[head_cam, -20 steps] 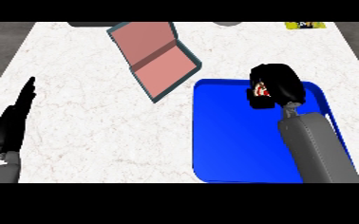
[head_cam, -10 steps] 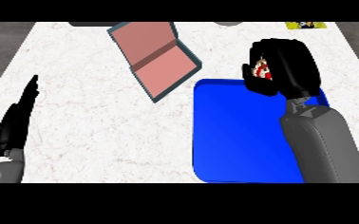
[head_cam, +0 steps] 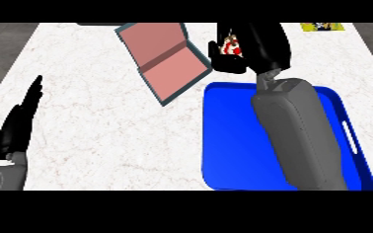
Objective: Pick the cupcake from the tray and place it in the cardboard box
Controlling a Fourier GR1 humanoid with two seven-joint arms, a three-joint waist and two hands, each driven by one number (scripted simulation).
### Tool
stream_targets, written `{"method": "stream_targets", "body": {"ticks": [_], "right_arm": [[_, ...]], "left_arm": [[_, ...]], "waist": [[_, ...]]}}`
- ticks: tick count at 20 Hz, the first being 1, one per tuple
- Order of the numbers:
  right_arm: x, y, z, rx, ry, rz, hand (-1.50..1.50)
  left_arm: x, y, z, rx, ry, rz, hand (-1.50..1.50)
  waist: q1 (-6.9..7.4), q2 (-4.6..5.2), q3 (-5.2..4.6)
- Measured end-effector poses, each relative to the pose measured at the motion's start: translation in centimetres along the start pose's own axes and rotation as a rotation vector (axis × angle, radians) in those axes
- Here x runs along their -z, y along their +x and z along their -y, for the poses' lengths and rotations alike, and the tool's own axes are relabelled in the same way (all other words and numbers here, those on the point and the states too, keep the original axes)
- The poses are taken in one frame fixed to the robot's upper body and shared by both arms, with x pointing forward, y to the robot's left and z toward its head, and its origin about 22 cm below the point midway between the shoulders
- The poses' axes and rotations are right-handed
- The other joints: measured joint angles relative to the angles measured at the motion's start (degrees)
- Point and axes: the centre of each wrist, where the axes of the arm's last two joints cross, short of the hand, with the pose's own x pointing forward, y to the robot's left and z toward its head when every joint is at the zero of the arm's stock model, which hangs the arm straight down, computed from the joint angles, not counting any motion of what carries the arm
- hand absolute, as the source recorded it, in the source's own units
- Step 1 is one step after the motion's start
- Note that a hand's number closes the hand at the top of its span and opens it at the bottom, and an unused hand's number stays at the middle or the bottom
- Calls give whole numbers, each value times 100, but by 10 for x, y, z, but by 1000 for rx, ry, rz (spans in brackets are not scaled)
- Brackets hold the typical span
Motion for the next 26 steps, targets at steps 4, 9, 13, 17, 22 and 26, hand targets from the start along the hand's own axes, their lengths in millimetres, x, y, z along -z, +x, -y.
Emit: {"method": "stream_targets", "body": {"ticks": [4, 9, 13, 17, 22, 26], "right_arm": [[31, 20, -2, 72, -10, -15, 150], [61, 41, -10, 168, 5, -62, 150], [80, 50, -22, 216, 29, -95, 150], [93, 48, -34, 235, 37, -123, 150], [101, 43, -49, 207, 50, -168, 150], [103, 36, -58, 204, 51, -256, -150]], "left_arm": [[3, 2, 3, -3, -8, 11, 0], [-1, 2, 3, 2, -15, 21, 0], [5, 8, 11, -1, -25, 34, 0], [8, 13, 18, 0, -34, 38, 0], [15, 19, 15, -1, -42, 65, 0], [17, 28, 20, -1, -53, 82, 0]], "waist": [[61, 17, 0], [138, 25, 0], [209, 57, -2], [267, 90, -4], [405, 152, -8], [517, 190, -9]]}}
